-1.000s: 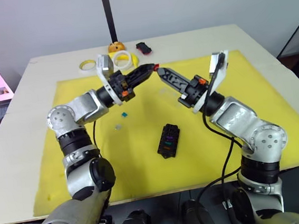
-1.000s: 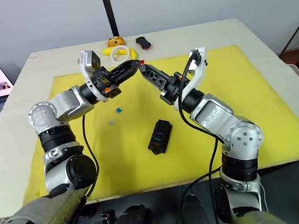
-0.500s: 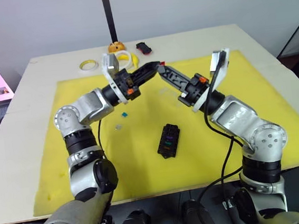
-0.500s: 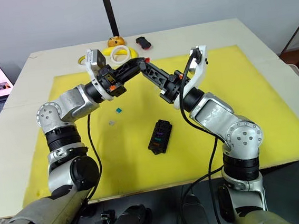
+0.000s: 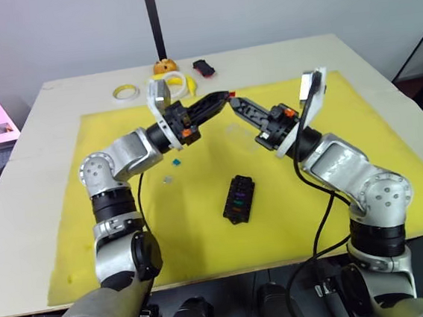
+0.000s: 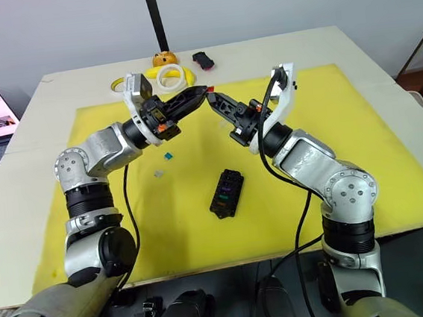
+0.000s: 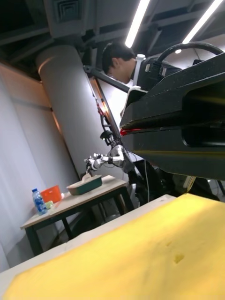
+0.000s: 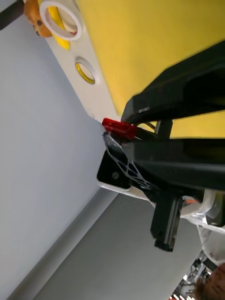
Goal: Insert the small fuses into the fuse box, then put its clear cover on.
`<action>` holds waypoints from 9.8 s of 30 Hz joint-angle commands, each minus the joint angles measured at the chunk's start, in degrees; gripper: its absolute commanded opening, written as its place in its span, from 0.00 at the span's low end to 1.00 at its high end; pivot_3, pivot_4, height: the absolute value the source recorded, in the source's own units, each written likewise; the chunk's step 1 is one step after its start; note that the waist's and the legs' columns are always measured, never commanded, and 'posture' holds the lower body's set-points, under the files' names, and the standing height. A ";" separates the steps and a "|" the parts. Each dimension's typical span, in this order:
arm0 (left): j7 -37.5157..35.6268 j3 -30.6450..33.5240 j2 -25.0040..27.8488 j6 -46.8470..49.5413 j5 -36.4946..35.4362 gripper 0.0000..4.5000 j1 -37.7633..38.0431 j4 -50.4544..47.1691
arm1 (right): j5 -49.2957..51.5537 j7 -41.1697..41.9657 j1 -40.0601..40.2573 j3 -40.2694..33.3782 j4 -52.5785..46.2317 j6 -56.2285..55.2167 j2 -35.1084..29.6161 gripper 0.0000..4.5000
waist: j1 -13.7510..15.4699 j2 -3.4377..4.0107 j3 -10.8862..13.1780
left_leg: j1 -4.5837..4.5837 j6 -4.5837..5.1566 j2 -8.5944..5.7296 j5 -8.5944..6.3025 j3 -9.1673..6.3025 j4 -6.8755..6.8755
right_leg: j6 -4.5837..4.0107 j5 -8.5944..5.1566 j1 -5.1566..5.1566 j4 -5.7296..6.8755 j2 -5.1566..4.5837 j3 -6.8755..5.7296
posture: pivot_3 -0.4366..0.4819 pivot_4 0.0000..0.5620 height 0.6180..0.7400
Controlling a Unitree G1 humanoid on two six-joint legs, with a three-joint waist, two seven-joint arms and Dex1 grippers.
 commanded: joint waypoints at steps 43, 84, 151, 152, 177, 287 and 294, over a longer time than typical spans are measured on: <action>-67.27 -45.77 35.91 -47.71 57.47 0.98 14.50 -24.63 | -17.71 28.89 -5.36 15.87 -11.70 15.73 -44.61 0.00 | 0.45 0.14 0.23 | -0.01 0.05 0.10 -0.03 0.04 -0.13 | 0.00 0.00 0.32 -0.87 0.05 -0.18 | 0.48 0.27 1.00; -73.18 -47.79 25.10 -60.64 72.66 0.98 13.27 -17.76 | -55.49 53.18 -9.93 29.82 -10.37 17.93 -35.17 0.00 | 0.46 0.06 0.28 | -0.09 0.06 0.08 -0.03 0.00 -0.05 | 0.01 0.01 0.25 -0.83 -0.01 -0.24 | 0.48 0.27 1.00; -71.47 -47.42 25.59 -59.45 72.40 0.98 14.70 -21.29 | -63.56 59.73 -12.38 33.11 -8.17 20.23 -32.97 0.00 | 0.45 0.06 0.28 | -0.08 0.05 0.08 -0.03 0.00 -0.04 | 0.01 0.01 0.25 -0.81 -0.02 -0.24 | 0.48 0.27 1.00; -71.46 -47.42 25.60 -59.43 72.39 0.98 14.72 -21.33 | -63.81 59.76 -12.48 33.26 -7.98 20.14 -32.91 0.00 | 0.45 0.06 0.28 | -0.08 0.06 0.08 -0.03 0.00 -0.04 | 0.01 0.01 0.25 -0.81 -0.02 -0.24 | 0.48 0.27 1.00; -71.26 -47.47 25.57 -59.64 72.47 0.98 15.13 -21.59 | -63.21 60.89 -14.33 31.47 -8.17 22.93 -32.83 0.00 | 0.46 0.06 0.28 | -0.08 0.05 0.07 -0.03 0.00 -0.04 | 0.01 0.01 0.25 -0.81 -0.02 -0.25 | 0.48 0.27 1.00; -69.94 -47.54 22.94 -63.25 74.29 0.98 15.04 -17.83 | -64.05 66.89 -24.92 37.54 -2.53 30.93 -31.24 0.00 | 0.40 0.06 0.28 | -0.11 0.05 0.07 -0.03 0.01 -0.03 | 0.01 0.01 0.18 -0.78 -0.04 -0.24 | 0.48 0.27 1.00; -70.80 -47.79 23.01 -66.03 75.38 0.98 15.16 -17.14 | -64.11 66.87 -25.64 38.64 -1.58 30.10 -31.18 0.00 | 0.40 0.06 0.28 | -0.11 0.05 0.07 -0.03 0.01 -0.03 | 0.02 0.01 0.18 -0.78 -0.04 -0.25 | 0.48 0.27 1.00</action>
